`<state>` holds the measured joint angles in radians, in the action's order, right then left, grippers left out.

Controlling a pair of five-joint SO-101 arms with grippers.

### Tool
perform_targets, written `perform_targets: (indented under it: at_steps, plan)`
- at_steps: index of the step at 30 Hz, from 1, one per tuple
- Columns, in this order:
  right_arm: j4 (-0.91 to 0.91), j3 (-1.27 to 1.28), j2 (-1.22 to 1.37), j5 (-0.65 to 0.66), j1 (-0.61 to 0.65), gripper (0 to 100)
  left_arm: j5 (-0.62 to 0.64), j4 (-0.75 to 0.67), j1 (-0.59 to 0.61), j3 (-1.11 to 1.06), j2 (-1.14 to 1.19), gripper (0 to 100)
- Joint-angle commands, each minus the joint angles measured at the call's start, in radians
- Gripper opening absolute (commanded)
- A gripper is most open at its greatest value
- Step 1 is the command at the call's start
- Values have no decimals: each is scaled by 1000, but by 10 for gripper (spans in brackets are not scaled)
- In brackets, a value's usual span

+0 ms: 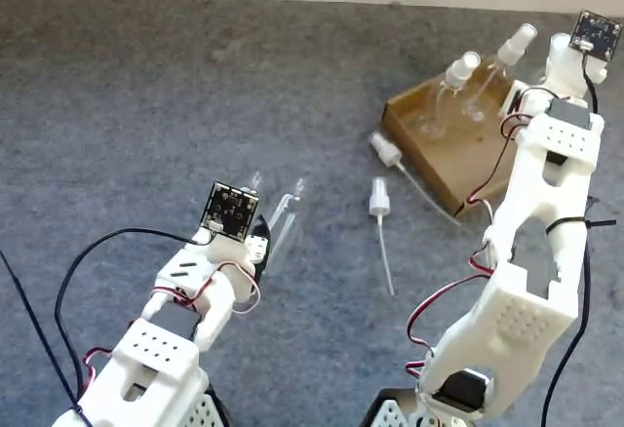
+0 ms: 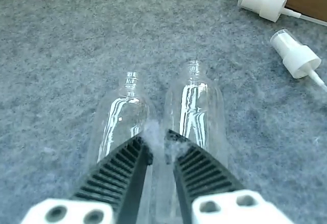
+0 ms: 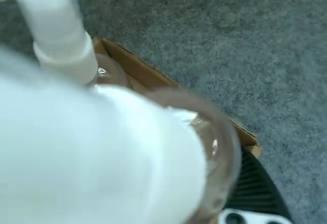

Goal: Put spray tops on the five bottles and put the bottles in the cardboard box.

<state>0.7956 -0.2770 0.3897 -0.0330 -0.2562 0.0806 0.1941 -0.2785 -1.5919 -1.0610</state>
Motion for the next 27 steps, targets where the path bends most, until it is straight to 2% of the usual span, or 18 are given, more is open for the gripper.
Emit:
perform_targets:
  at_steps: [1, 27]
  plan:
    - [-35, -31, -15, -9, 10, 173, -9, -15, 12, 8, -4, 5]
    - [-114, -64, 237, -51, 21, 173, -9, -15, 12, 8, -4, 5]
